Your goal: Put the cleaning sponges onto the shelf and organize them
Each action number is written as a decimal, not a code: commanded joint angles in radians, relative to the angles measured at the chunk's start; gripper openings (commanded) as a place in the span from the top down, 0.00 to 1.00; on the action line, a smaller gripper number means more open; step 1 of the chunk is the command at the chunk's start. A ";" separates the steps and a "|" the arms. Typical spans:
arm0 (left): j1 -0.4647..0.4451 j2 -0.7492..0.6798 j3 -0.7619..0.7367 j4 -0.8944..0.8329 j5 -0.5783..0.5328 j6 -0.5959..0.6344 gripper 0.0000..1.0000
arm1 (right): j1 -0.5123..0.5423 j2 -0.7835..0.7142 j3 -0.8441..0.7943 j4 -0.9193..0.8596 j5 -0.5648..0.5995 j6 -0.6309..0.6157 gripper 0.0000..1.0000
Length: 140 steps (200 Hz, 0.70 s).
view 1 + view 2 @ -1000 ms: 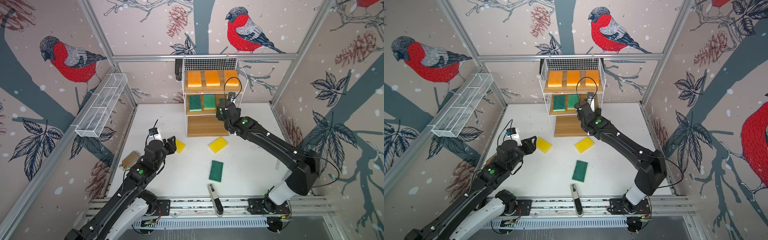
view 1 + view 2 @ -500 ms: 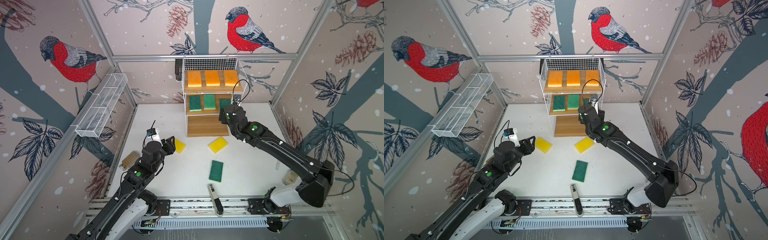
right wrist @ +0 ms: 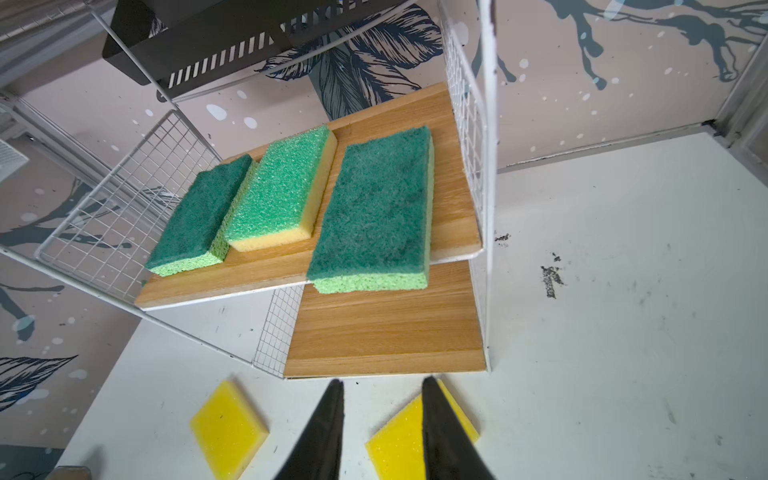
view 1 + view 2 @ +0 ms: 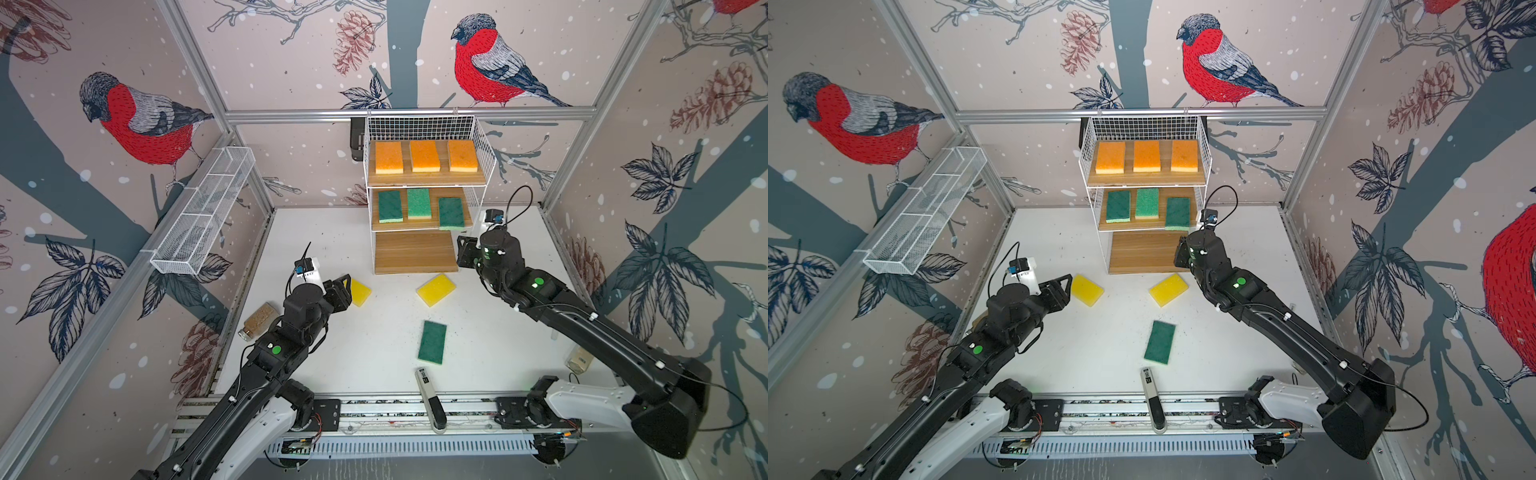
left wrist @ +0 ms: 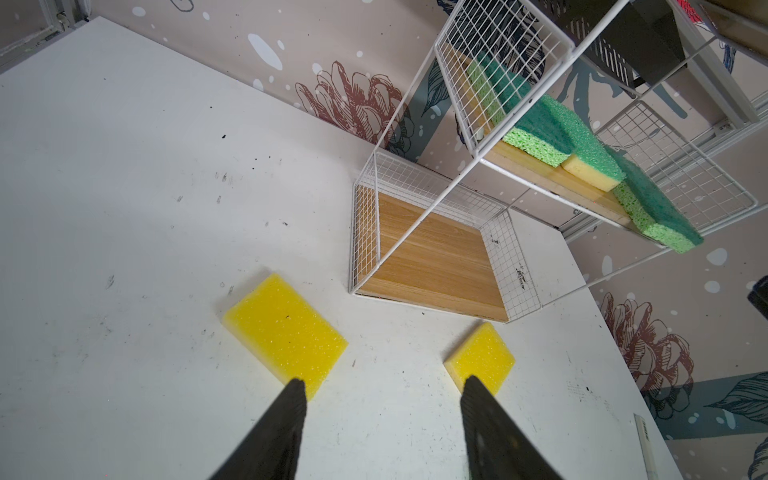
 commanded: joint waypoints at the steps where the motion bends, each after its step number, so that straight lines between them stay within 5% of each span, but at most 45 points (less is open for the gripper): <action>1: 0.000 -0.004 -0.006 0.030 0.004 0.000 0.40 | -0.038 -0.004 -0.023 0.107 -0.126 0.051 0.74; 66: 0.000 -0.005 -0.014 0.051 -0.022 0.016 0.40 | -0.087 0.062 -0.007 0.161 -0.221 0.090 0.95; 140: 0.001 0.017 -0.016 0.072 -0.032 0.030 0.39 | -0.104 0.124 0.019 0.178 -0.199 0.104 0.97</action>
